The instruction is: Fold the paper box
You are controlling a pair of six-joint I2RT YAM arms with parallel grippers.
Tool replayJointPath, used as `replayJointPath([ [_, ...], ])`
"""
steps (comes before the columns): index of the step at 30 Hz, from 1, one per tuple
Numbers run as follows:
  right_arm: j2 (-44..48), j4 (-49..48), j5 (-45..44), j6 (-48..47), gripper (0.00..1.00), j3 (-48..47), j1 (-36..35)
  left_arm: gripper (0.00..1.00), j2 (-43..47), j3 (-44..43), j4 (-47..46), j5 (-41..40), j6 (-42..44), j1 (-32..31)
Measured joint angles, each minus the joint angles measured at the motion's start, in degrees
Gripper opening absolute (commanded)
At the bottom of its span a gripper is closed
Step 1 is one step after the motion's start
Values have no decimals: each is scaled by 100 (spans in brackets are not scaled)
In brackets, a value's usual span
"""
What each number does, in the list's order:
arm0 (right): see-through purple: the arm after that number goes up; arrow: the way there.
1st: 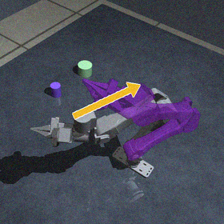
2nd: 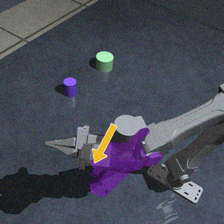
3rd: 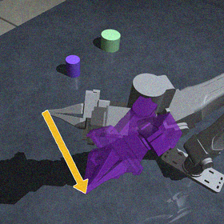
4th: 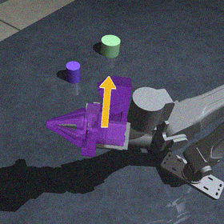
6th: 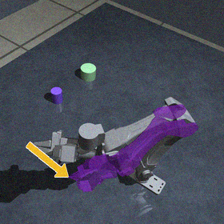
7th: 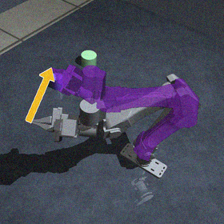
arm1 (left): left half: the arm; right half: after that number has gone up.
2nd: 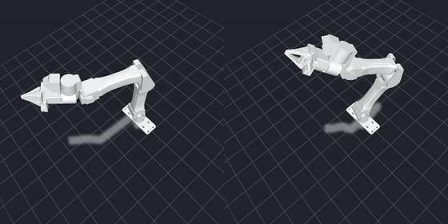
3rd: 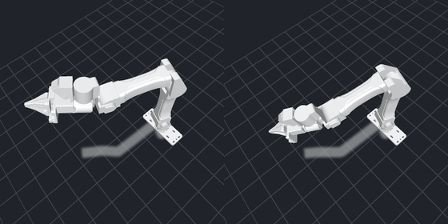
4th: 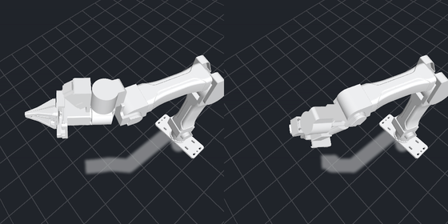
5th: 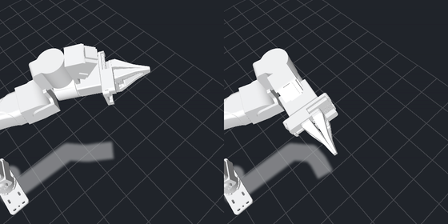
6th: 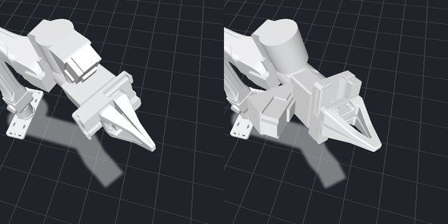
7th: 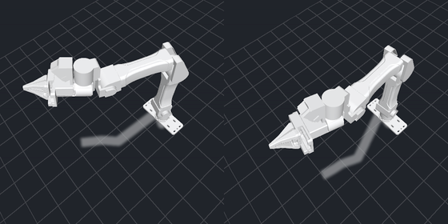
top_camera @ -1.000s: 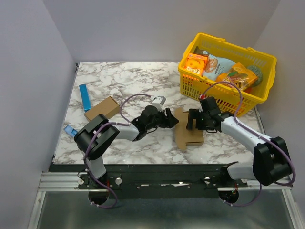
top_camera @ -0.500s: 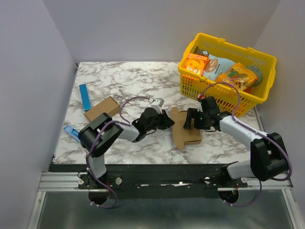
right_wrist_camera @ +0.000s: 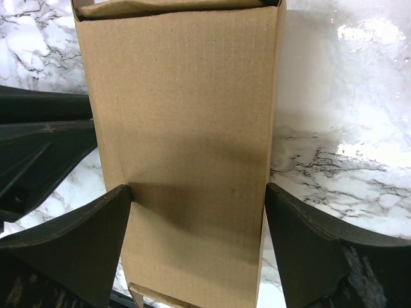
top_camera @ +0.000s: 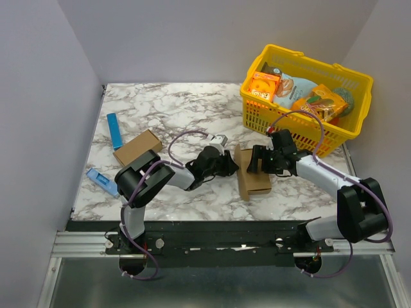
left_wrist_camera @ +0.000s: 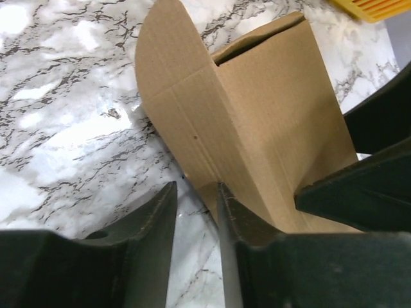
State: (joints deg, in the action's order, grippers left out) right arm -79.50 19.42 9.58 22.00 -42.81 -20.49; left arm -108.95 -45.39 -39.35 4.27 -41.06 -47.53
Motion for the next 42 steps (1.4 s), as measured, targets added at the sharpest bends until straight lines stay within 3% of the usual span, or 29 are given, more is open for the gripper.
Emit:
replayJointPath([
  [12,-48,-166,214,-70,94,24,57,51,-127,-236,229,-42,190,-57],
  [23,-48,-262,428,-203,94,66,146,82,63,-13,59,-278,280,-2],
  [32,-203,-308,1248,-649,100,50,-153,92,2015,1797,452,-282,79,398],
  [38,-363,-247,1318,-765,100,-302,-505,99,3432,2179,1060,-409,299,686],
  [42,31,-105,732,-748,100,-376,-621,99,3840,2181,1097,-160,535,1067],
])
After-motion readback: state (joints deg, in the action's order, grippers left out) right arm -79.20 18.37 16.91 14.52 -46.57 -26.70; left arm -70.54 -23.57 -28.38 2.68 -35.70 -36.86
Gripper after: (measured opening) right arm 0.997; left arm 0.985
